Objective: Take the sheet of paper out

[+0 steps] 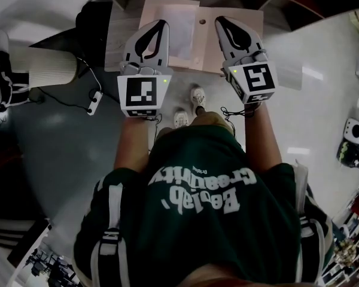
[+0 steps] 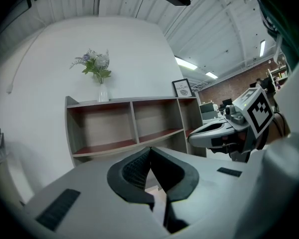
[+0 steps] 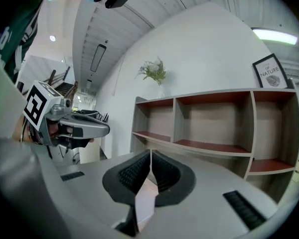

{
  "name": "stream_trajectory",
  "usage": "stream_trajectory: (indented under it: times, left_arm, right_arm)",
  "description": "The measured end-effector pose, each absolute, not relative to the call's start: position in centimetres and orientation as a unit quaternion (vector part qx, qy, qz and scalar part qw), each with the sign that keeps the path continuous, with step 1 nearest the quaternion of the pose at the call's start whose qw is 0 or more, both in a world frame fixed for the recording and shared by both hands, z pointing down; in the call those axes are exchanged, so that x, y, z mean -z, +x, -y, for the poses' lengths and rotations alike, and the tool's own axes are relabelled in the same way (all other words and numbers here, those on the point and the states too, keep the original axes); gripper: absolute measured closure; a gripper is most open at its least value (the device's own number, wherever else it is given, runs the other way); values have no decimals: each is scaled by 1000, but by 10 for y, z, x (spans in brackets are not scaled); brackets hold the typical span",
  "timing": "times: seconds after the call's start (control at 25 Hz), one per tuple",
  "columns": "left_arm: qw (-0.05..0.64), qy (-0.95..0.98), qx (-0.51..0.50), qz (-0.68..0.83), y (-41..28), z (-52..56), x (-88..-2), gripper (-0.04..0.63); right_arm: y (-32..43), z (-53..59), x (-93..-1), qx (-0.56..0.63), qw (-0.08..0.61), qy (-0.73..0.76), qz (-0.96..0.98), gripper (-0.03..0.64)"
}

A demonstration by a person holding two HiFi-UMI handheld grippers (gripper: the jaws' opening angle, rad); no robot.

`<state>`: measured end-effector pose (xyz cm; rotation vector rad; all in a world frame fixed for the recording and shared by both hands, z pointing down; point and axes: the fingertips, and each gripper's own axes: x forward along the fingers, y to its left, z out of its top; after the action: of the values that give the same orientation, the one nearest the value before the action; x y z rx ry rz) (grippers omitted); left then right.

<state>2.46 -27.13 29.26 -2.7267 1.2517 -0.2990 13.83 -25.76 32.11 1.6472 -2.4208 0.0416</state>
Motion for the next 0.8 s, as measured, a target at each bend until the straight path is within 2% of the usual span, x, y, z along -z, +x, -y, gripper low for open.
stream_trajectory:
  times: [0.8]
  left_arm:
    - [52, -885, 111, -449, 75, 322, -325, 575]
  right_arm:
    - [182, 321, -365, -35, 116, 498, 858, 580]
